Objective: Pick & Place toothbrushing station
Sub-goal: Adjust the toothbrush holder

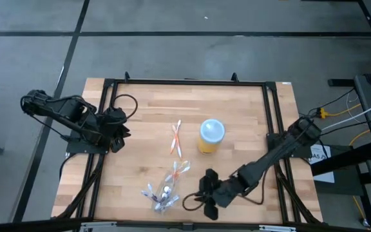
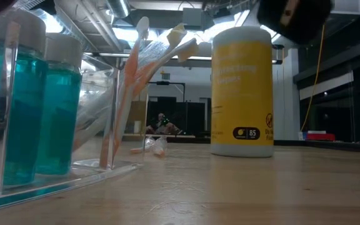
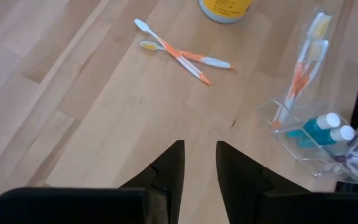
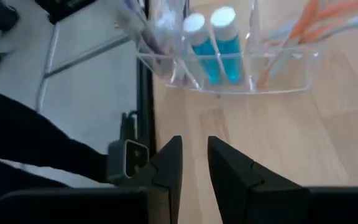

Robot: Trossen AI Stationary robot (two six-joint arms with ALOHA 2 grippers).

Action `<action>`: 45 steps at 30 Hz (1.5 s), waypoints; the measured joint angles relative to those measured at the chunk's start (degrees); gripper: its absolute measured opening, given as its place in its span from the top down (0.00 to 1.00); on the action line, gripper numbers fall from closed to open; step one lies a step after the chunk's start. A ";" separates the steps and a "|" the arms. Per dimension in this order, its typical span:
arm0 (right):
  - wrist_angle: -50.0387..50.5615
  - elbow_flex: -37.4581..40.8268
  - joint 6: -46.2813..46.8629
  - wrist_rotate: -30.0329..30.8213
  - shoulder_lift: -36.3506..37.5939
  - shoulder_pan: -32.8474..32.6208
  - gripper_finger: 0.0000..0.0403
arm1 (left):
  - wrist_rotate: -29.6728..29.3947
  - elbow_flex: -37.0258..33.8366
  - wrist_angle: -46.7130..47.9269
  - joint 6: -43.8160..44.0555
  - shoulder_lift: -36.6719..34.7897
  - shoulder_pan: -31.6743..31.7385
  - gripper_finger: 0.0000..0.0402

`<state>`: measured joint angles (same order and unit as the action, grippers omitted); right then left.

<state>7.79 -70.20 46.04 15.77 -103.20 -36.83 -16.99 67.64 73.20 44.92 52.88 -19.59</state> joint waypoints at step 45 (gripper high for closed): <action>-19.10 -3.69 -5.12 14.86 -18.49 10.56 0.80 | 7.07 0.00 -2.09 5.54 -3.51 0.01 0.79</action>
<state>-11.30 -73.89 40.92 30.63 -121.69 -26.27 -9.91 67.64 71.11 50.46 49.36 -19.58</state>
